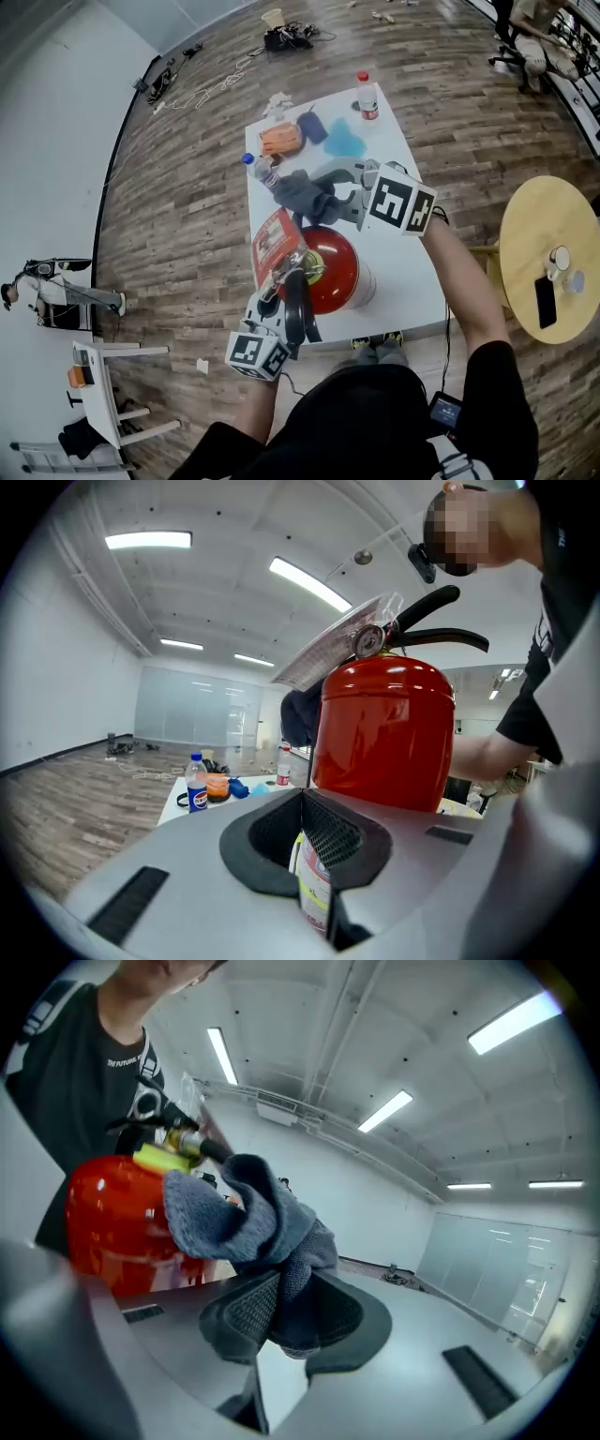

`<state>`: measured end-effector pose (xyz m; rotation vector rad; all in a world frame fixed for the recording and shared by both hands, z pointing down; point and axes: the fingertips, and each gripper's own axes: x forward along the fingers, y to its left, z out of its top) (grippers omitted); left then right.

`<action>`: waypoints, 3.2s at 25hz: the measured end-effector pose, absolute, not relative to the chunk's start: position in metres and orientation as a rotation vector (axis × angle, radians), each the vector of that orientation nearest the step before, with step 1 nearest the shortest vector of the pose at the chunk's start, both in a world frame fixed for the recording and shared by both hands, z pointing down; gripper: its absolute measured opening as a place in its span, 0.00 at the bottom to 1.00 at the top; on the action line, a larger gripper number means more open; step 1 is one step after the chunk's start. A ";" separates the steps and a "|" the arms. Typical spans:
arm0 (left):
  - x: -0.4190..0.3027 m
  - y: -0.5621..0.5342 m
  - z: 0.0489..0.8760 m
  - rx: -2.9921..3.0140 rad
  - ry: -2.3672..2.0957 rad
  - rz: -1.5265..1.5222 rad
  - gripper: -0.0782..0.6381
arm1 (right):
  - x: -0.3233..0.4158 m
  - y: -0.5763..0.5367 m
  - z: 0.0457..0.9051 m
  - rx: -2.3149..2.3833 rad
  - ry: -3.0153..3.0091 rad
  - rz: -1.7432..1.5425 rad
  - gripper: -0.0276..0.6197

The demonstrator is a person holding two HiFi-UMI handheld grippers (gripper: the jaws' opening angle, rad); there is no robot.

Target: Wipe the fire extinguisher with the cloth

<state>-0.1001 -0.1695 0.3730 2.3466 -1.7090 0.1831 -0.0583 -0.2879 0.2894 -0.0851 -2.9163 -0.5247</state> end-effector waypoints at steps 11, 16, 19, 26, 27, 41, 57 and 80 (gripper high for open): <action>-0.114 -0.171 0.416 2.241 -1.769 0.280 0.14 | -0.070 -0.278 0.469 -0.484 -2.854 -0.134 0.18; -0.116 -0.165 0.426 2.240 -1.764 0.288 0.14 | -0.069 -0.275 0.520 -0.509 -2.763 -0.115 0.18; -0.111 -0.166 0.422 2.240 -1.763 0.278 0.14 | -0.068 -0.265 0.575 -0.479 -2.642 -0.149 0.18; -0.102 -0.169 0.416 2.223 -1.774 0.259 0.14 | -0.023 -0.265 0.627 -0.233 -2.539 -0.081 0.17; -0.101 -0.170 0.416 2.221 -1.775 0.257 0.14 | -0.012 -0.260 0.630 -0.202 -2.516 -0.069 0.17; -0.108 -0.132 0.430 2.412 -1.495 0.181 0.14 | 0.044 -0.137 0.655 0.499 -2.342 0.339 0.17; -0.224 -0.082 0.449 2.494 -1.366 0.106 0.14 | -0.106 -0.083 0.646 0.958 -2.304 0.534 0.17; -0.146 -0.055 0.480 3.058 -0.606 0.339 0.26 | -0.163 -0.047 0.434 0.442 -2.821 0.166 0.19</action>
